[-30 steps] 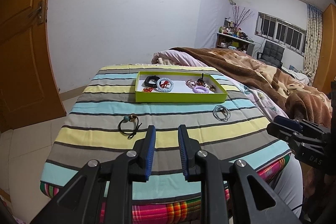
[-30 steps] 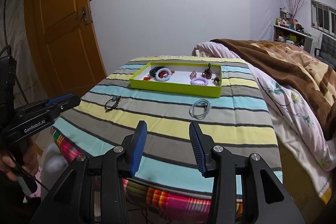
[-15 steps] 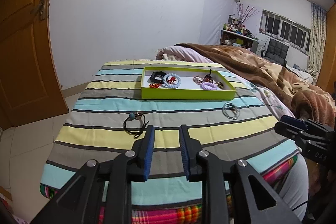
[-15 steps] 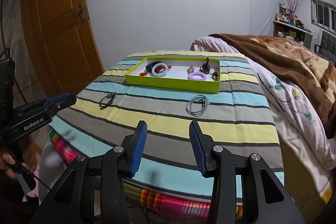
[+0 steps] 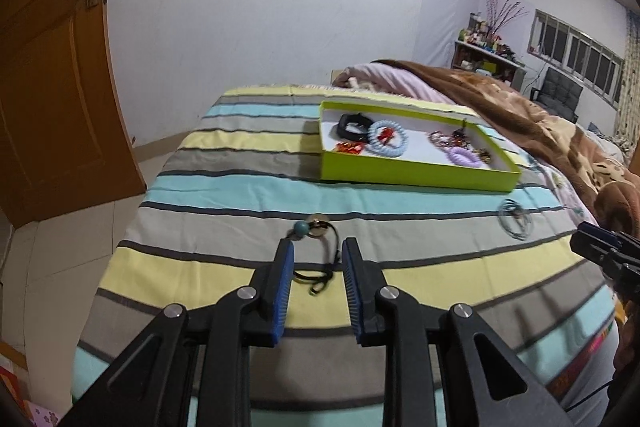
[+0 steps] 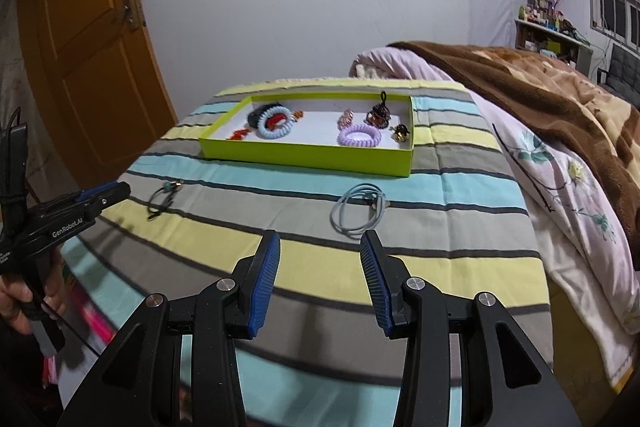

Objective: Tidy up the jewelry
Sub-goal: 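Grasp the black beaded hair tie with the left tool while the right tool grasps the grey band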

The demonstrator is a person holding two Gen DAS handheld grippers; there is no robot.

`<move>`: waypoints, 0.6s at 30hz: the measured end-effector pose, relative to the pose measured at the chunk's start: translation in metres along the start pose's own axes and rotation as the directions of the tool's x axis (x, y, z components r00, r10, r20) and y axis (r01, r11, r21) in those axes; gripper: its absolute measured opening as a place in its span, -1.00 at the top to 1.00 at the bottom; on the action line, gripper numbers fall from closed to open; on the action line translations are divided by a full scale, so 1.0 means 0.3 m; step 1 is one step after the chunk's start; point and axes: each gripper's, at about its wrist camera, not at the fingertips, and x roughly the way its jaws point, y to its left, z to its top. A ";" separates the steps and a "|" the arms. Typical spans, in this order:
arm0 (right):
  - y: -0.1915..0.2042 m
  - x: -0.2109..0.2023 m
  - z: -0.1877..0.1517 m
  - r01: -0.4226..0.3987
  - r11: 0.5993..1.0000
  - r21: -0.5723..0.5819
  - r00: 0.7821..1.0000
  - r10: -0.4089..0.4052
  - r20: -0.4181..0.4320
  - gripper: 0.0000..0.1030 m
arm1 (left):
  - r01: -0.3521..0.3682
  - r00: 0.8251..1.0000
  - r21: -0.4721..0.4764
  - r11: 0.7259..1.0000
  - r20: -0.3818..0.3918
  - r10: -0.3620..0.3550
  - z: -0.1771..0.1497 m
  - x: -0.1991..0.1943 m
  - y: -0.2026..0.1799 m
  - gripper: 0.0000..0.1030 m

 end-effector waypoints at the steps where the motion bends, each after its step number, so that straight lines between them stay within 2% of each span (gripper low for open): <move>1: -0.005 0.016 0.006 0.001 1.000 0.003 1.000 -0.001 -0.006 0.17 | -0.002 1.000 -0.004 1.000 -0.007 0.002 0.006 0.015 0.008 0.50; 9: -0.070 0.153 0.059 0.040 0.998 0.042 0.996 -0.036 -0.078 0.17 | -0.017 0.997 -0.014 1.000 -0.073 0.016 0.046 0.122 0.045 0.50; 18: -0.117 0.257 0.081 0.075 0.996 0.047 0.988 -0.068 -0.136 0.17 | 0.013 0.990 -0.040 0.999 -0.137 -0.018 0.061 0.207 0.054 0.50</move>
